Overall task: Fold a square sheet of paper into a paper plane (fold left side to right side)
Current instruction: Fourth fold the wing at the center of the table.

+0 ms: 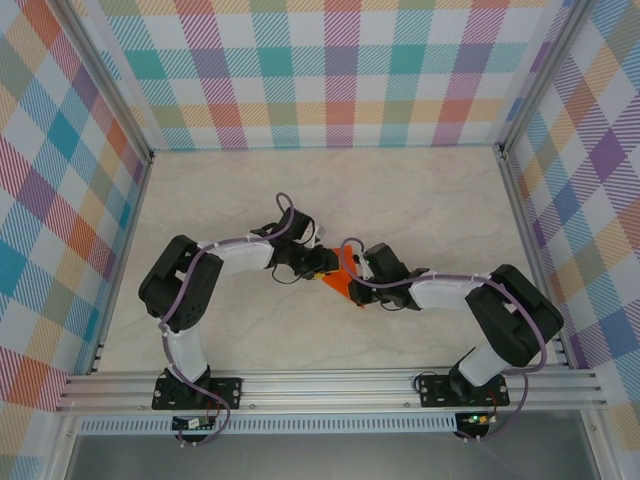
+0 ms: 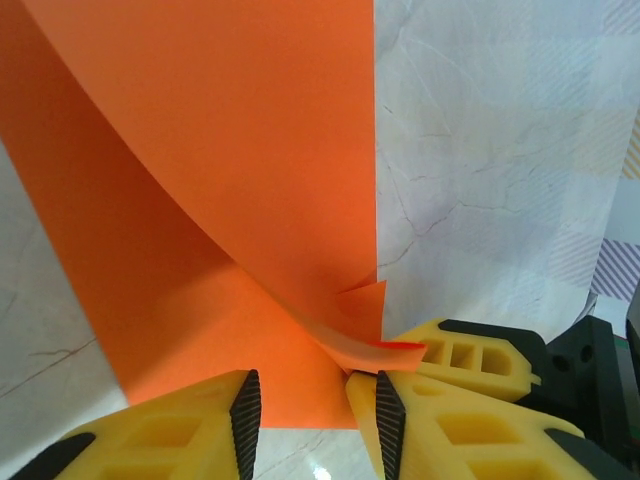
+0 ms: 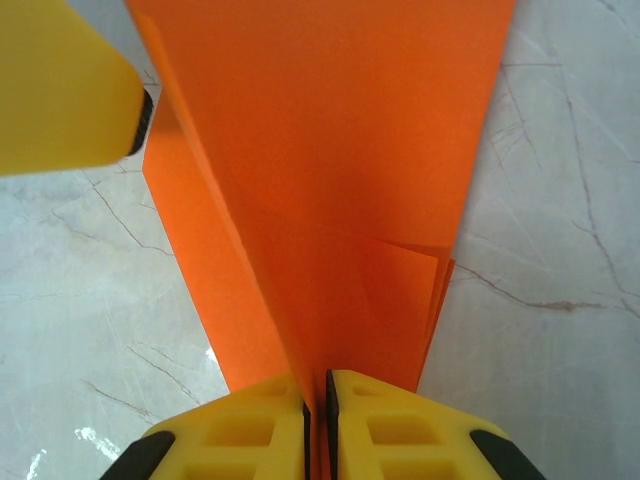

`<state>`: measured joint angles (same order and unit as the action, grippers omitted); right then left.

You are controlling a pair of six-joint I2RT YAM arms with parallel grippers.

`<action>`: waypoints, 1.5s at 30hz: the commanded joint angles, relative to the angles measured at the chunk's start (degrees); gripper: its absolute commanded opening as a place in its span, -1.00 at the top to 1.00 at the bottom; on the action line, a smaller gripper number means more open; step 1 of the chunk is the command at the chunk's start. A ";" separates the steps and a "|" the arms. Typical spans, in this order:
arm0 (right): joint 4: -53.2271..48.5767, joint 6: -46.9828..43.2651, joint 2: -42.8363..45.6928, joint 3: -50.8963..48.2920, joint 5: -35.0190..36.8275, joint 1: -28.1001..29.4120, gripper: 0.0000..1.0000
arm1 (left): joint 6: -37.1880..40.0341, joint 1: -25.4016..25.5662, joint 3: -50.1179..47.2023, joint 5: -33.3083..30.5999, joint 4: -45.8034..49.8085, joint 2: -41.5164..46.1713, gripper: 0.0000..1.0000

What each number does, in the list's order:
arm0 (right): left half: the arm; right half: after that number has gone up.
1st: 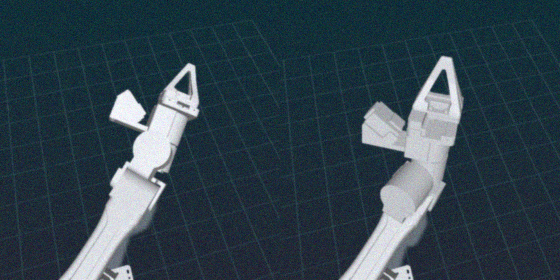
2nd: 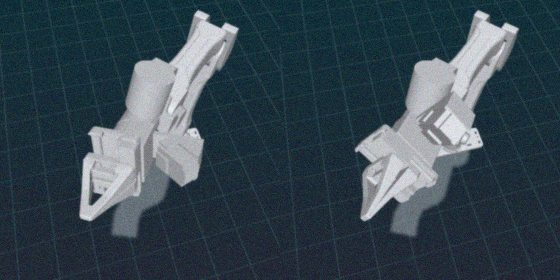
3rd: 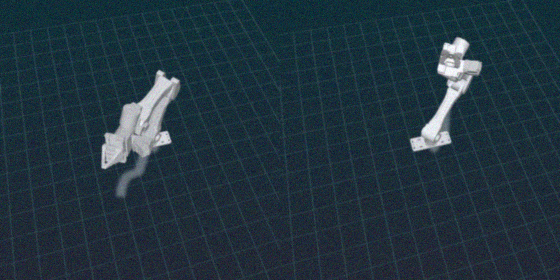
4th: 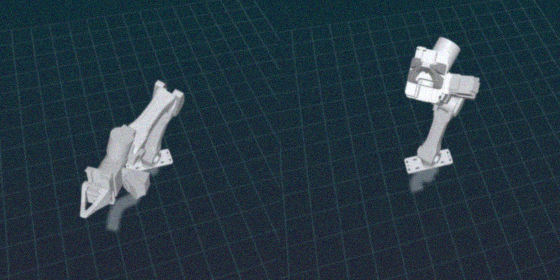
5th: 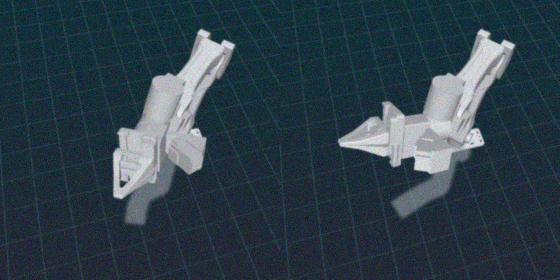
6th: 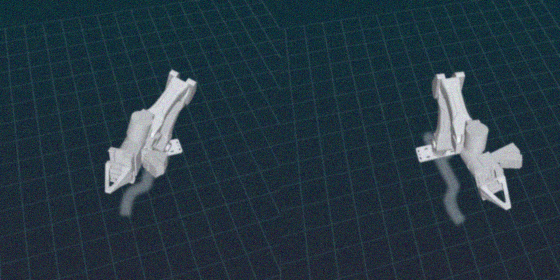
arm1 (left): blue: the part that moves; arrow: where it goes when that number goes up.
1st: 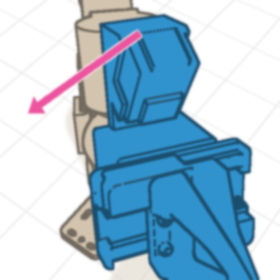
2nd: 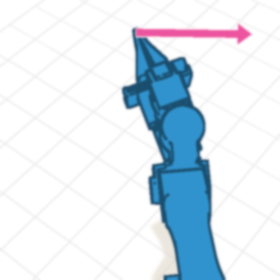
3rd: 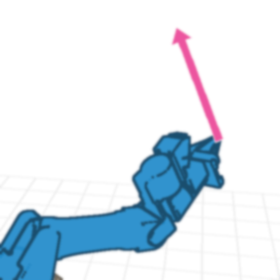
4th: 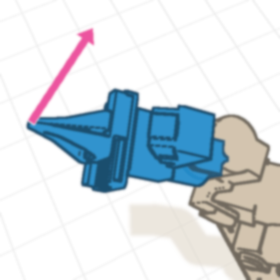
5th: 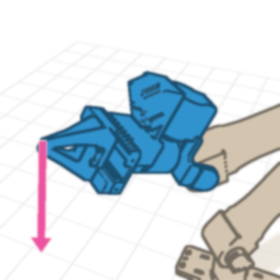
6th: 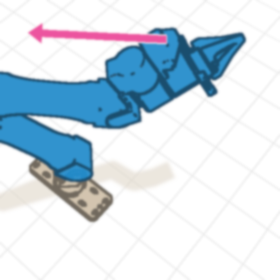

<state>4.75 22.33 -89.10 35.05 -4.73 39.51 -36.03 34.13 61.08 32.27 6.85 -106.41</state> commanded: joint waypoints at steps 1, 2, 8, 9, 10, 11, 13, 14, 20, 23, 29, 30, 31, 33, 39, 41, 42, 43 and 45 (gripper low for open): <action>-0.99 1.66 -1.03 -0.03 -3.03 -0.87 0.74 | -0.19 0.94 2.01 1.30 -0.84 -1.67 0.26; -0.76 1.67 -1.08 -0.10 -3.54 -1.09 0.74 | -0.19 0.94 2.32 1.31 -0.92 -1.99 0.26; -0.63 1.95 -2.06 0.48 -5.78 -1.91 0.74 | -0.23 1.09 3.76 1.65 -1.23 -3.58 0.15; -0.68 2.05 -2.17 0.60 -5.98 -2.05 0.74 | -0.23 1.16 3.81 1.66 -1.29 -3.84 0.15; -0.75 2.12 -2.46 0.59 -6.23 -2.20 0.74 | -0.26 1.20 3.89 1.63 -1.26 -4.10 0.15; -0.63 2.25 -2.56 0.64 -6.43 -2.32 0.74 | -0.29 1.20 3.87 1.61 -1.35 -4.35 0.15; -0.72 2.71 -2.70 0.70 -6.59 -2.66 0.74 | -0.53 1.27 3.85 1.65 -1.59 -4.72 0.15; -0.64 2.87 -2.89 0.65 -7.18 -3.05 0.74 | -0.58 1.29 3.78 1.65 -1.81 -4.90 0.15; -0.41 3.44 -3.97 0.95 -9.19 -3.99 0.74 | -1.14 1.51 4.13 1.58 -2.41 -5.80 0.12; -0.30 3.69 -4.44 1.03 -10.01 -4.41 0.74 | -0.67 1.64 4.39 0.95 -1.51 -6.31 0.11; 0.01 3.93 -4.59 0.83 -11.00 -4.87 0.74 | -0.26 1.73 4.16 -0.49 -0.51 -7.09 0.10; -0.01 3.83 -4.51 0.89 -11.09 -4.95 0.74 | -0.22 1.71 4.06 -0.64 -0.46 -7.23 0.10; 0.02 3.81 -4.43 0.77 -11.09 -4.97 0.73 | -0.19 1.73 4.05 -0.78 -0.50 -7.31 0.10; 0.23 3.88 -4.04 0.60 -11.09 -5.01 0.70 | -0.18 1.73 3.98 -0.84 -0.43 -7.46 0.10; 0.86 3.85 -3.14 1.01 -12.36 -5.57 0.59 | -0.08 1.72 4.02 -1.07 -0.17 -7.94 0.10; 0.85 3.84 -2.50 1.22 -12.91 -5.75 0.55 | 0.07 1.73 4.05 -1.28 0.17 -7.84 0.10; 0.87 3.75 -2.06 1.27 -13.19 -5.97 0.52 | 0.09 1.73 4.05 -1.37 0.26 -7.85 0.10; 0.70 3.75 -1.58 1.27 -13.36 -6.13 0.51 | 0.21 1.73 4.05 -1.42 0.35 -7.85 0.10; 0.56 3.68 -0.58 1.36 -13.93 -6.68 0.46 | 0.17 1.73 3.96 -1.60 0.51 -7.72 0.10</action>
<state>6.11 26.17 -91.42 36.01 -17.41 33.78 -36.64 34.87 64.66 32.82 5.85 -112.16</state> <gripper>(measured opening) 0.263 0.449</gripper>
